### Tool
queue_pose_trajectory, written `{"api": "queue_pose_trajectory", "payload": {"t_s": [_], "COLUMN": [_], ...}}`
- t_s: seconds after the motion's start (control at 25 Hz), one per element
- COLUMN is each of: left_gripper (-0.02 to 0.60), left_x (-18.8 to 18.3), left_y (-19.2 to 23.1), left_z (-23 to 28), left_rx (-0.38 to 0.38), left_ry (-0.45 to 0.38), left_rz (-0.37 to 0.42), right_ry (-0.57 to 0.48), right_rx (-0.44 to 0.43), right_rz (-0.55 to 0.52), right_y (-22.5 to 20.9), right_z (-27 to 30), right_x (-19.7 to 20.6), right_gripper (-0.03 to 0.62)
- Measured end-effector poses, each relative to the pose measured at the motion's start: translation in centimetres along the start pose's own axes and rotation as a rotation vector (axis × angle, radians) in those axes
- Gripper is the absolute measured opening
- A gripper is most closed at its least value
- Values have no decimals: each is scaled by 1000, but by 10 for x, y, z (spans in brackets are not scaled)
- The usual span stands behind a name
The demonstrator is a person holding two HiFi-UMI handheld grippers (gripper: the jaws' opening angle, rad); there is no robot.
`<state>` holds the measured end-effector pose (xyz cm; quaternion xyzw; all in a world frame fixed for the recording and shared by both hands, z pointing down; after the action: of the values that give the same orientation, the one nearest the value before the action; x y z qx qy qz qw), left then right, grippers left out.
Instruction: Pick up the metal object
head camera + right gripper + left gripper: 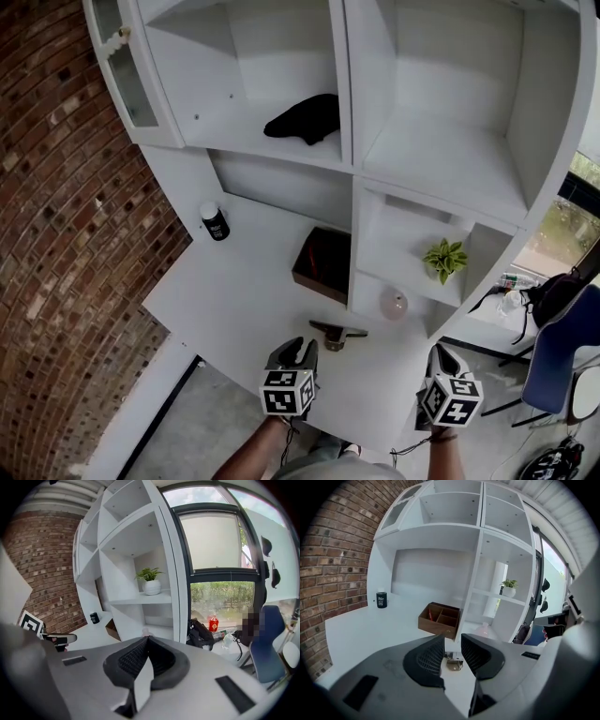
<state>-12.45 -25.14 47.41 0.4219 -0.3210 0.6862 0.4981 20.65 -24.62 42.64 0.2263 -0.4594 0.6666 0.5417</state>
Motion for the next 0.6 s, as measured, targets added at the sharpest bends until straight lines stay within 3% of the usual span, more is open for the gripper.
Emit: {"api": "queue_pose_trajectory", "payload": {"t_s": [0.28, 0.6], "left_gripper": [110, 110], "left_x": [-9, -16], "left_y": [2, -5], "left_z": [12, 34], "left_rx": [95, 302], "left_ry": [52, 151], "left_rz": [190, 394], "right_ry": [6, 20], "right_rx": [30, 95], "right_rz": [43, 98], "right_y": [-5, -20], "right_z": [6, 4], "right_x": [6, 21], "right_gripper": [1, 2]}}
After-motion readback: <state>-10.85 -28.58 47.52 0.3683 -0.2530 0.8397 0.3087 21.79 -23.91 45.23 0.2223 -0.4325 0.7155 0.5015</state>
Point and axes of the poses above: the fingertips, and each gripper's own axes: z forward along the fingers, y to its left, x out of its underside, the point moved 10 cm from there along -z, backward along the fingers, and after that the axes turned 15 degrees about z, right-handed, at the moved point
